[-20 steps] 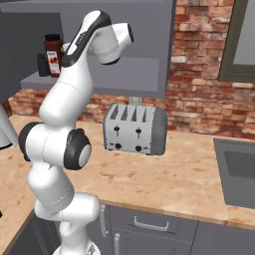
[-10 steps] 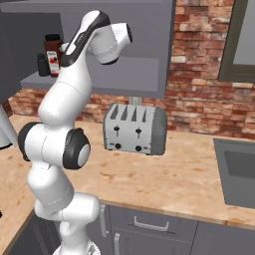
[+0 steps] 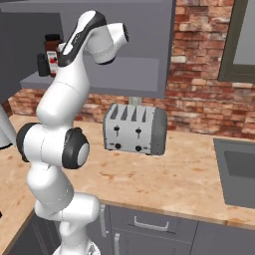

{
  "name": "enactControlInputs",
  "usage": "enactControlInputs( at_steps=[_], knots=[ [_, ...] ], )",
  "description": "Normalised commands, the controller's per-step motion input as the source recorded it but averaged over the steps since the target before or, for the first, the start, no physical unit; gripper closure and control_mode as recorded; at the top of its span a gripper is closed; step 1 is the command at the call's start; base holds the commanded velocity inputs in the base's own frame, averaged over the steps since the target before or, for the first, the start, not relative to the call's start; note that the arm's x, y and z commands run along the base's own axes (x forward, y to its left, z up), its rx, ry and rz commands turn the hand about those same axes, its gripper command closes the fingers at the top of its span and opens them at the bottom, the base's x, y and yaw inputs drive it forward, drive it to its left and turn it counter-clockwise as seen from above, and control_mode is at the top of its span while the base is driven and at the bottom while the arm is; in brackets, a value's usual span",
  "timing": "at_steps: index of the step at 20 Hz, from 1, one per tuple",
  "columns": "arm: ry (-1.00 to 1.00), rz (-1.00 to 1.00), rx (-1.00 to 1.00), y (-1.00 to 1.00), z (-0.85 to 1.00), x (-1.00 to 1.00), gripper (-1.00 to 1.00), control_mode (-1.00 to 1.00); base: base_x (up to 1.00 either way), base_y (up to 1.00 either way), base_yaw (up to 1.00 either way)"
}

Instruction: Collect the paprika, ketchup, and shaker from the cabinet and place them next to the stove.

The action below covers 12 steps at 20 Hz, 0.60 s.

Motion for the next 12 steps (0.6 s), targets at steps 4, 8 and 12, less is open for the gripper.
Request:
enactControlInputs(
  at_steps=[4,8,12],
  knots=[
    [0.00,0.00,0.00,0.04,0.01,0.00,-1.00,-1.00,0.00,0.00,0.00],
    [0.00,0.00,0.00,0.09,0.00,0.00,-1.00,-1.00,0.00,0.00,0.00],
    [0.00,0.00,0.00,0.16,0.00,0.00,-1.00,-1.00,0.00,0.00,0.00]
  ],
)
